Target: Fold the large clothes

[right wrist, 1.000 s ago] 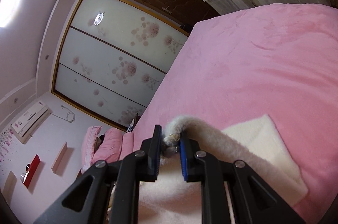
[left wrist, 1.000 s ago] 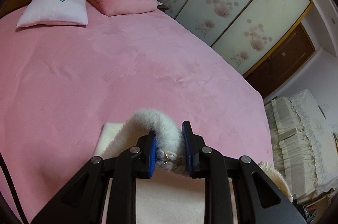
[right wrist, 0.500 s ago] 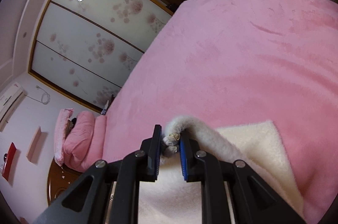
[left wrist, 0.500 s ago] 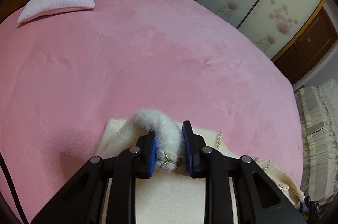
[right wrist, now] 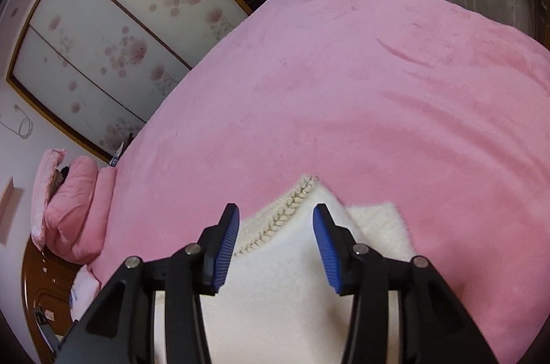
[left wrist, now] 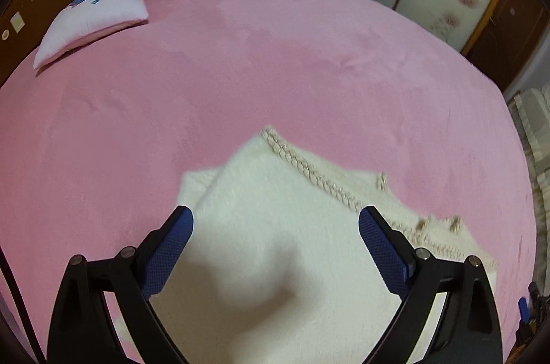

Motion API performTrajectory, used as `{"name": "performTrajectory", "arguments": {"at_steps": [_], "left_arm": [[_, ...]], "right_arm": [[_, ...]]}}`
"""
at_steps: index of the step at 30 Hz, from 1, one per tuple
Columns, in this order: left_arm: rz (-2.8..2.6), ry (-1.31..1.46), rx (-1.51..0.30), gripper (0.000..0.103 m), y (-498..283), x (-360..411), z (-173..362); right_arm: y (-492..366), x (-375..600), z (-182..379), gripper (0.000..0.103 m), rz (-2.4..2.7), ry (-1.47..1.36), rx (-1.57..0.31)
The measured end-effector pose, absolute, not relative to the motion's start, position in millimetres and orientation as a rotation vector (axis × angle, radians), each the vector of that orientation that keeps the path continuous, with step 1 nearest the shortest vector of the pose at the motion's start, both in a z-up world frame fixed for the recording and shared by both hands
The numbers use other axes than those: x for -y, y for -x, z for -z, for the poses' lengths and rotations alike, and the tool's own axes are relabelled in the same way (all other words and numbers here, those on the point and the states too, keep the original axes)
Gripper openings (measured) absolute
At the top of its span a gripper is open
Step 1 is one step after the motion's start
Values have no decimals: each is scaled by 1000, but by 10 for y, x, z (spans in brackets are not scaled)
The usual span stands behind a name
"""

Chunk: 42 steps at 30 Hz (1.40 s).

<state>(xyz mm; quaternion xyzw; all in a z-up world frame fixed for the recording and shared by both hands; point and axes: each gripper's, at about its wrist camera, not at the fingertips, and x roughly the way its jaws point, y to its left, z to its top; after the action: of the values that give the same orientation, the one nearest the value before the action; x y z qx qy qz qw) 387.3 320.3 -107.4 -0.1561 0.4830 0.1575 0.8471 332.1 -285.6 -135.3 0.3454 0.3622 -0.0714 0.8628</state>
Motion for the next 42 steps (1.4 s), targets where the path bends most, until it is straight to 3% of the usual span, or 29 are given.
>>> {"name": "performTrajectory", "arguments": {"at_steps": [7, 9, 12, 14, 17, 20, 24, 32, 37, 39, 42], "left_arm": [[-201, 309, -1108, 95, -3469, -2768, 1198], [-171, 270, -1157, 86, -3327, -2580, 1306], [-85, 282, -1226, 70, -3166, -2373, 1469], [-35, 302, -1279, 61, -3081, -2279, 1595], [28, 371, -1347, 39, -3008, -2226, 1757], [113, 380, -1391, 37, -2932, -2162, 1864], [146, 314, -1434, 26, -2763, -2088, 2027], [154, 297, -1463, 24, -2631, -2015, 2277], [177, 371, -1471, 24, -2672, -2039, 2371], [143, 366, -1459, 9, -2641, -2079, 2374], [136, 378, -1410, 1, -2579, -2201, 2311]], "right_arm": [[-3177, 2656, 1476, 41, 33, -700, -878], [-3140, 2472, 1602, 11, -51, -713, -966], [-2992, 2087, 1840, 2, -162, -736, -1083], [-2897, 1848, 1942, 2, -235, -749, -1131], [-2769, 1482, 2036, 2, -342, -721, -1178], [-2720, 1176, 2081, 2, -430, -650, -1210], [-2681, 902, 2220, 0, -433, -525, -1286], [-2420, 952, 2590, 0, -392, -661, -1316], [-2472, 853, 2522, 0, -349, -626, -1310], [-2493, 798, 2479, 0, -335, -580, -1304], [-2501, 805, 2406, 0, -327, -553, -1282]]}}
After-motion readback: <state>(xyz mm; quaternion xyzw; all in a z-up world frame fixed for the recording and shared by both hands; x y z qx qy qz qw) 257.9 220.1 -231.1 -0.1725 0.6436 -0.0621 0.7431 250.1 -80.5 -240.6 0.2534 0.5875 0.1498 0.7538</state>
